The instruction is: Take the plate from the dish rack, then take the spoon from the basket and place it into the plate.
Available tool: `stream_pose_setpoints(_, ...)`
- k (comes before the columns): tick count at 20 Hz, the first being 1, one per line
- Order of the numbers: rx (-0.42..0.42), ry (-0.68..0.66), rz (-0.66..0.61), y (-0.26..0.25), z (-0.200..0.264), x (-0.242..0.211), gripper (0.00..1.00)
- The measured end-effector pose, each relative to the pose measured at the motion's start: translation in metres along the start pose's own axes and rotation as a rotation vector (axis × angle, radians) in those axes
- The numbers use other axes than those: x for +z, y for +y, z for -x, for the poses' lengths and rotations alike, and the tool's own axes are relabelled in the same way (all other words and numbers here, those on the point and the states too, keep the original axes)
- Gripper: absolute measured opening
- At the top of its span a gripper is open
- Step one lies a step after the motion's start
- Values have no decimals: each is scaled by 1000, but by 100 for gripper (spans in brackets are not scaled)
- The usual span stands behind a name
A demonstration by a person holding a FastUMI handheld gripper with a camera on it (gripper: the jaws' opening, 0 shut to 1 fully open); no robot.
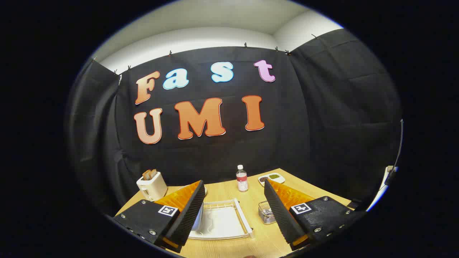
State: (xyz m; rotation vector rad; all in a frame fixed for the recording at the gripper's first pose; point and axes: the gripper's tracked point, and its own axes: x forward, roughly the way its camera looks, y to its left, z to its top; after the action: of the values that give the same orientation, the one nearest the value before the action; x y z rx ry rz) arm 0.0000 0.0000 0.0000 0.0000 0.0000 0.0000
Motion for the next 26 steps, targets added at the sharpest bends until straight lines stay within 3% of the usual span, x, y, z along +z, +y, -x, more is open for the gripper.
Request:
stream_pose_setpoints(4,21,10,75,16,-1,0,99)
stream_pose_setpoints(10,73,17,85,37,-3,-2,98)
stream_pose_setpoints(19,68,27,75,38,-1,-5,98)
stream_pose_setpoints(26,101,126,101,74,-19,-35,99)
